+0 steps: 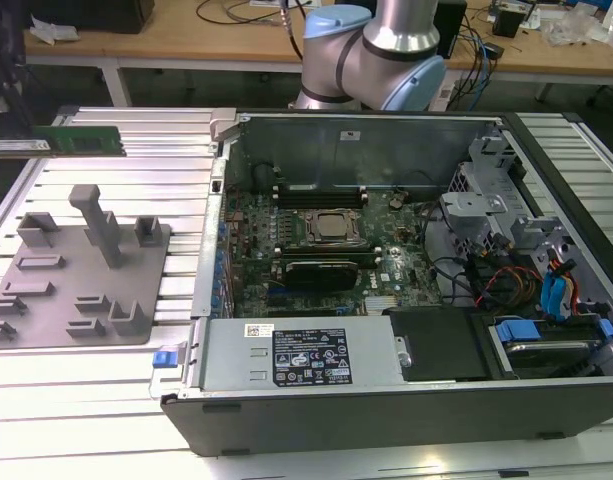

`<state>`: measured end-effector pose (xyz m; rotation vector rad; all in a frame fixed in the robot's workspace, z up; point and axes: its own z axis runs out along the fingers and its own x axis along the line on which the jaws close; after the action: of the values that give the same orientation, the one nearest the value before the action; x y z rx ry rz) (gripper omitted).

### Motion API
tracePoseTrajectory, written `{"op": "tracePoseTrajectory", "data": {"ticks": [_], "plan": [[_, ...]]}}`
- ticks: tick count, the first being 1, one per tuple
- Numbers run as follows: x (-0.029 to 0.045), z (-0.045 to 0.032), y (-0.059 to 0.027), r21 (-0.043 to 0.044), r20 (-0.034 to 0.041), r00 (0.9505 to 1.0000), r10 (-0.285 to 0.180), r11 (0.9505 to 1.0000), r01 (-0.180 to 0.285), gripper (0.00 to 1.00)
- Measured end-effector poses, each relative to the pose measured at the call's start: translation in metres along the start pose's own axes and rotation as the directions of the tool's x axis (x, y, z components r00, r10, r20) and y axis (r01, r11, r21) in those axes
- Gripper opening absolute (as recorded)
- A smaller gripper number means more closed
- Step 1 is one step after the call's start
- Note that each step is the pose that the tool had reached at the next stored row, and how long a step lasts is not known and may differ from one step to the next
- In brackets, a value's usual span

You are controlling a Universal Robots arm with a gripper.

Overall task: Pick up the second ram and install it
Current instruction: 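Pick up the second ram and move it above second insertion slot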

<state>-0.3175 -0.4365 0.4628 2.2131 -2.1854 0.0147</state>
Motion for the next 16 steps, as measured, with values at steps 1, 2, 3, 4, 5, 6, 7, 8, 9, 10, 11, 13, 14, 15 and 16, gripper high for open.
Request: {"op": "tracePoseTrajectory", "data": {"ticks": [1, 2, 3, 4, 5, 6, 7, 8, 9, 10, 11, 13, 14, 15, 16], "plan": [[0.0001, 0.0001, -0.0062, 0.0000, 0.0000, 1.0000, 0.000, 1.0000, 0.000, 0.09], [0.0002, 0.0001, -0.0121, 0.0001, 0.0000, 1.0000, 0.000, 1.0000, 0.000, 0.09], [0.0002, 0.0003, -0.0203, 0.0000, 0.0000, 1.0000, 0.000, 1.0000, 0.000, 0.09], [0.0003, 0.0010, -0.0282, 0.0000, 0.0000, 1.0000, 0.000, 1.0000, 0.000, 0.09], [0.0003, 0.0018, -0.0325, 0.0001, 0.0001, 1.0000, 0.000, 1.0000, 0.000, 0.09], [0.0004, 0.0024, -0.0349, 0.0001, 0.0001, 1.0000, 0.000, 1.0000, 0.000, 0.09], [0.0004, 0.0034, -0.0384, 0.0000, 0.0000, 1.0000, 0.000, 1.0000, 0.000, 0.09], [0.0004, 0.0044, -0.0419, -0.0001, -0.0001, 1.0000, 0.000, 1.0000, 0.000, 0.09], [0.0004, 0.0050, -0.0440, 0.0000, 0.0000, 1.0000, 0.000, 1.0000, 0.000, 0.09], [0.0004, 0.0057, -0.0474, 0.0000, 0.0000, 1.0000, 0.000, 1.0000, 0.000, 0.09], [0.0004, 0.0065, -0.0530, 0.0000, 0.0000, 1.0000, 0.000, 1.0000, 0.000, 0.09], [0.0006, 0.0074, -0.0633, 0.0001, 0.0001, 1.0000, 0.000, 1.0000, 0.000, 0.09], [0.0006, 0.0076, -0.0674, 0.0000, 0.0000, 1.0000, 0.000, 1.0000, 0.000, 0.09], [0.0007, 0.0079, -0.0727, 0.0001, 0.0001, 1.0000, 0.000, 1.0000, 0.000, 0.09], [0.0008, 0.0083, -0.0815, 0.0000, 0.0000, 1.0000, 0.000, 1.0000, 0.000, 0.09]]}}
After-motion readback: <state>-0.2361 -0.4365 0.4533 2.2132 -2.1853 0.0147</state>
